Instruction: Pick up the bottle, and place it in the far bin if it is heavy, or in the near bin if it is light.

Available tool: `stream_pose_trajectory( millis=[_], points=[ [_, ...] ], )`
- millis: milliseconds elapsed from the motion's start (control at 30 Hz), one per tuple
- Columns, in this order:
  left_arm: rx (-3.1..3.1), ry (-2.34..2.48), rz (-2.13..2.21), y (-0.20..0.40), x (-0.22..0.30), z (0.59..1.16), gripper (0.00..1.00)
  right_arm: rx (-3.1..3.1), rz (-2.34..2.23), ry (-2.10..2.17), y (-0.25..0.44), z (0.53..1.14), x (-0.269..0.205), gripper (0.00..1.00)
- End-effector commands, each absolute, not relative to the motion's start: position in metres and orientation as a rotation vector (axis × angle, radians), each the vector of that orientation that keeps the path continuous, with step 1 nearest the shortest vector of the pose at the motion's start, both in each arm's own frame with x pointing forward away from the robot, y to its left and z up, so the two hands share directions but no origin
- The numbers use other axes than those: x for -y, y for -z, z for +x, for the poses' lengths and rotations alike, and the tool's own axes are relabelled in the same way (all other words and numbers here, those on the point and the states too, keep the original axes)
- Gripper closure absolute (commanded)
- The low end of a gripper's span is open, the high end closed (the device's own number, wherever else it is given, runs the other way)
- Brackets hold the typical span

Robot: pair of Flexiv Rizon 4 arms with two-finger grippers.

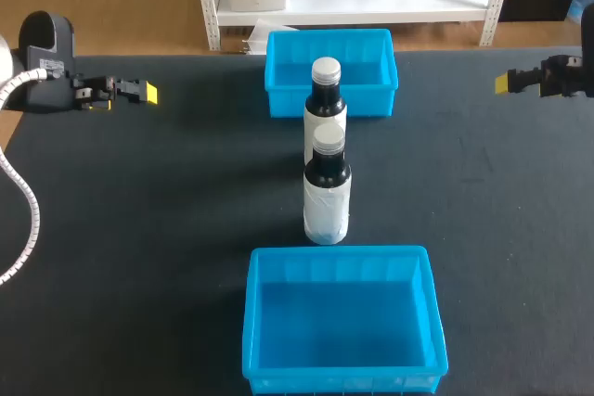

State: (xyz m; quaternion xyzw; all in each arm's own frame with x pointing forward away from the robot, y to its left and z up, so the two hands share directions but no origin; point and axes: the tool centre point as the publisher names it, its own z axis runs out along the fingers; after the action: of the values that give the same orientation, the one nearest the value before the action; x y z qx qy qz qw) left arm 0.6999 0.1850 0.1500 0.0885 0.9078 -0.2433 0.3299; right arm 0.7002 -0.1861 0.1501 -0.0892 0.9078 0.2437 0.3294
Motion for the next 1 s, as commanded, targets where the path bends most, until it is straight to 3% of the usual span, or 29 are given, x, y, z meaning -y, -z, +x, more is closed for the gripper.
stream_pose_trajectory(
  millis=[33, 433, 567, 800, 1000],
  points=[
    [-2.374, 0.636, 0.231, -0.150, -0.185, 0.700, 0.00, -2.375, -0.231, -0.633, -0.150, 0.699, 0.185, 0.00],
    [-2.374, 0.636, 0.231, -0.150, -0.185, 0.700, 0.00, -2.375, -0.231, -0.633, -0.150, 0.699, 0.185, 0.00],
    [-2.374, 0.636, 0.231, -0.150, -0.185, 0.700, 0.00, -2.329, -0.635, -0.720, -0.156, 0.706, 0.188, 0.00],
    [-2.374, 0.636, 0.231, -0.150, -0.185, 0.700, 0.00, -2.029, -1.976, -0.947, -0.176, 0.682, 0.182, 0.00],
    [-2.374, 0.636, 0.231, -0.150, -0.185, 0.700, 0.00, -2.029, -1.976, -0.947, -0.176, 0.682, 0.182, 0.00]
  ],
)
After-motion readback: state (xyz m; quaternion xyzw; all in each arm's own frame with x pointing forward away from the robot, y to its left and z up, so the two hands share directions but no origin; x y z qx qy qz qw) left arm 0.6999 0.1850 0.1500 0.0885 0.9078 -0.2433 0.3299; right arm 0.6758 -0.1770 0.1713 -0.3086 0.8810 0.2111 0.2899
